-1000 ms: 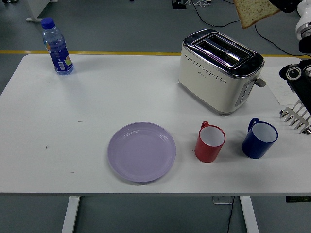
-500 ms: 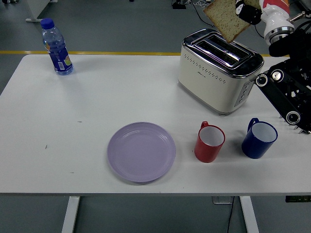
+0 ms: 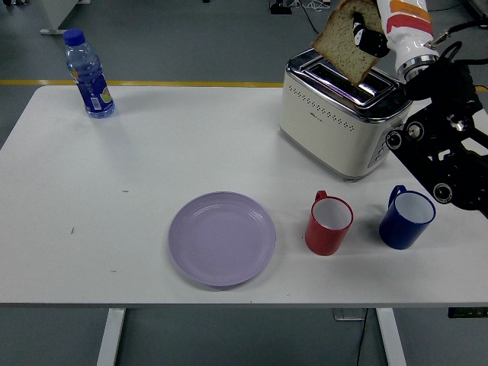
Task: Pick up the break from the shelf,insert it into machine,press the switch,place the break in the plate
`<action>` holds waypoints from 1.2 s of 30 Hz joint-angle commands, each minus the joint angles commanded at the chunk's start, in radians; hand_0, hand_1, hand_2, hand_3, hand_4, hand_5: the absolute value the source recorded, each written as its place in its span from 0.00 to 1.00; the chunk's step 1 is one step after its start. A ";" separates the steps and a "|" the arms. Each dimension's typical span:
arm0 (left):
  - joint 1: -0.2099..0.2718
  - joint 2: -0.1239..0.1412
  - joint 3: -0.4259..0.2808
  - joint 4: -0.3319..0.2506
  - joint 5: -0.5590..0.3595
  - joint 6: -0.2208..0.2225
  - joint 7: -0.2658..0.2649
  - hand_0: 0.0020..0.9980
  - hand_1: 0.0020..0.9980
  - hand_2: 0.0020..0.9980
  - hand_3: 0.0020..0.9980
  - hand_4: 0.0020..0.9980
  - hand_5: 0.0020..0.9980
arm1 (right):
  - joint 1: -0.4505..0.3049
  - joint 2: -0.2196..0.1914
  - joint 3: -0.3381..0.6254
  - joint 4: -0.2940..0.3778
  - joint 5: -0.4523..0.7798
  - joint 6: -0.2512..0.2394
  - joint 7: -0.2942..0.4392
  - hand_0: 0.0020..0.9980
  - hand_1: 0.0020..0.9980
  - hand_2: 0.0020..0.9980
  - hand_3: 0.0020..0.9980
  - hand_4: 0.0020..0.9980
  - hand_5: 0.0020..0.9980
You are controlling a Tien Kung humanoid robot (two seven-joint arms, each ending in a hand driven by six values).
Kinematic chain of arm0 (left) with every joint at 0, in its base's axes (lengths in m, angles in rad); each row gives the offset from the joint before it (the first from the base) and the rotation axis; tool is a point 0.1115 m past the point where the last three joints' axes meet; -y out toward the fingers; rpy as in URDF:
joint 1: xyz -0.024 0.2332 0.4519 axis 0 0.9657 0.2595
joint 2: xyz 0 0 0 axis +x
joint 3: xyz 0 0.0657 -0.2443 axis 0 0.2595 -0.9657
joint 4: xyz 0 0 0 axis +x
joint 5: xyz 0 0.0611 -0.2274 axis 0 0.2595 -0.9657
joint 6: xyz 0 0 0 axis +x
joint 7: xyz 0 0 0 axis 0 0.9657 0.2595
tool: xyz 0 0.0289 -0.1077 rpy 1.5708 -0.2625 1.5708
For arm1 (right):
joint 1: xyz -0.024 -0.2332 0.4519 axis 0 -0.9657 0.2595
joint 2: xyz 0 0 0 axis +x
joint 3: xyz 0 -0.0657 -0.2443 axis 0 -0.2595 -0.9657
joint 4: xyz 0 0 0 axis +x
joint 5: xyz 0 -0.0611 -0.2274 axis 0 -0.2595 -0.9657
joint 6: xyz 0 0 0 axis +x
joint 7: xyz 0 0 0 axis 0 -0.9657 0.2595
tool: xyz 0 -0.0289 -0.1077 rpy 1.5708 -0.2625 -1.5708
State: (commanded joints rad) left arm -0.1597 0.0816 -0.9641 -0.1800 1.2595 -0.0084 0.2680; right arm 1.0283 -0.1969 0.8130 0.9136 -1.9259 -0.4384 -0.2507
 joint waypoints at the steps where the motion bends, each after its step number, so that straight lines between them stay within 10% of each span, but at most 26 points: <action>1: 0.000 0.000 0.000 0.000 0.000 0.000 0.000 0.67 0.69 0.68 0.56 0.29 0.88 | 0.002 0.000 -0.005 -0.006 -0.011 0.003 -0.001 0.16 0.22 0.36 0.44 0.32 0.00; 27: 0.005 0.000 -0.011 0.000 0.021 -0.003 0.004 0.67 0.69 0.68 0.55 0.29 0.87 | 0.017 0.022 -0.055 -0.106 -0.054 0.064 -0.015 0.20 0.24 0.37 0.46 0.33 0.00; 33: 0.003 0.001 -0.009 0.000 0.016 -0.002 0.003 0.67 0.69 0.68 0.55 0.29 0.87 | 0.022 0.027 -0.047 -0.117 -0.055 0.140 -0.026 0.25 0.30 0.42 0.52 0.42 0.00; 34: 0.003 0.001 -0.009 0.000 0.015 -0.002 0.003 0.67 0.69 0.68 0.55 0.29 0.87 | 0.022 0.027 -0.046 -0.118 -0.054 0.155 -0.027 0.44 0.50 0.58 0.69 0.66 0.08; 36: 0.002 0.001 -0.008 0.000 0.014 -0.002 0.003 0.67 0.69 0.68 0.55 0.29 0.87 | 0.022 0.029 -0.044 -0.120 -0.050 0.173 -0.025 0.44 0.50 0.58 0.69 0.66 0.08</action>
State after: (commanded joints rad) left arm -0.1575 0.0827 -0.9720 -0.1800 1.2734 -0.0103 0.2709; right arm 1.0502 -0.1681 0.7692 0.7934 -1.9757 -0.2653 -0.2752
